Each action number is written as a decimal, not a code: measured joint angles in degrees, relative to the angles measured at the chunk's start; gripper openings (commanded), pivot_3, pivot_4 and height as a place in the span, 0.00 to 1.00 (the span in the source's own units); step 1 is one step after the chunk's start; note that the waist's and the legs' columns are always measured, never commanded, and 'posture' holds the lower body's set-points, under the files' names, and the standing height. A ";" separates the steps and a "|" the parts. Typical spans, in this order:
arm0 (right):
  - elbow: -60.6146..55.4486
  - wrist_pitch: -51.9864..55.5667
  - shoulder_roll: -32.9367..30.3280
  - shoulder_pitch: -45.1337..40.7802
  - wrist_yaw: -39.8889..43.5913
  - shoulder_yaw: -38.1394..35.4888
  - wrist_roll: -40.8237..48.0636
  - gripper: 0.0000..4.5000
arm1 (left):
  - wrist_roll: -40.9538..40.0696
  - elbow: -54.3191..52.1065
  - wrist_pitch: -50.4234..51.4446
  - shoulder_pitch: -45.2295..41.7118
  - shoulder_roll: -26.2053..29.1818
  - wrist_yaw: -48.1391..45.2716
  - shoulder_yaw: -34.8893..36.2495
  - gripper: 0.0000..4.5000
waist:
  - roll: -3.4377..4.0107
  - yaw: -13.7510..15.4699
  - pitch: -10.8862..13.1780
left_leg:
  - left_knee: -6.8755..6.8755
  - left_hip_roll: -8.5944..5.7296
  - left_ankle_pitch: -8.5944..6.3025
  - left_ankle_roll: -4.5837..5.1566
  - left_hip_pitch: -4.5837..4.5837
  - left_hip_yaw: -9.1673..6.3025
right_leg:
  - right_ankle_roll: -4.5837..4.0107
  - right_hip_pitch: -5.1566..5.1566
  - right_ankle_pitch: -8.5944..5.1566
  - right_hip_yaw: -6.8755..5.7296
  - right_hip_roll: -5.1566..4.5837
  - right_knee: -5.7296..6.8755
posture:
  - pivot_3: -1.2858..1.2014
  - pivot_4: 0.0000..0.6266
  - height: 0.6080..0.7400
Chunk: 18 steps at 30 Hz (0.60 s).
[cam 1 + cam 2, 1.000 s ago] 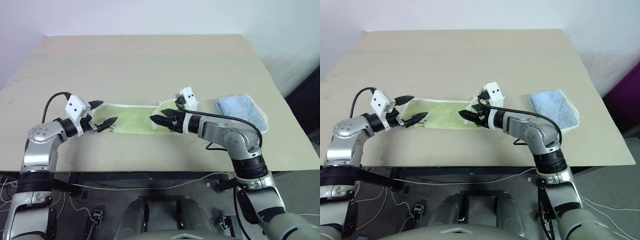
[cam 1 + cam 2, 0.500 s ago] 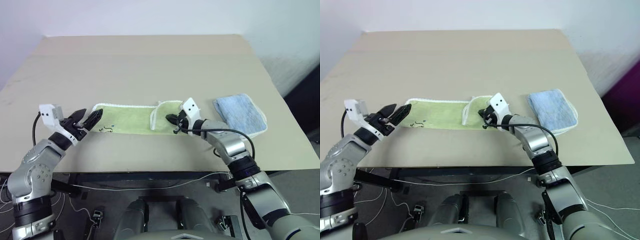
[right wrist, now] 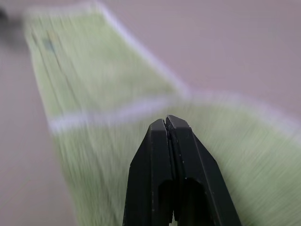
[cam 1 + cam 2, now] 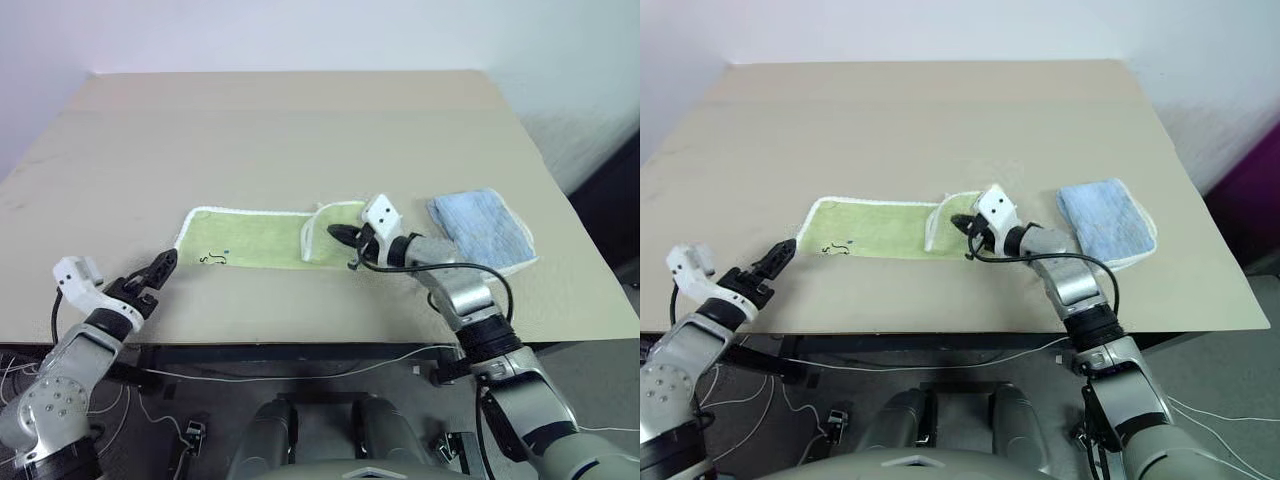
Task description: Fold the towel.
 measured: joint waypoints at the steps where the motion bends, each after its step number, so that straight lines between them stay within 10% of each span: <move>1: -2.01 0.41 -0.53 -0.20 0.44 -1.03 0.65 0.01 | -1.74 0.00 0.48 0.35 -0.50 1.41 0.69 1.00 | 0.00 0.03 0.00 | 0.00 0.00 0.00 0.00 0.00 0.00 | 0.00 0.01 0.00 0.00 -0.01 0.00 | 0.52 0.24 1.00; 18: -11.20 2.91 -1.63 1.14 0.69 -4.44 2.27 0.01 | -19.09 9.93 5.70 -11.25 -1.33 17.06 -2.48 1.00 | -0.01 1.75 -0.01 | 0.04 -0.11 0.02 -0.02 0.01 -0.03 | 0.00 0.09 0.00 -0.07 -0.01 -0.05 | 0.52 0.24 1.00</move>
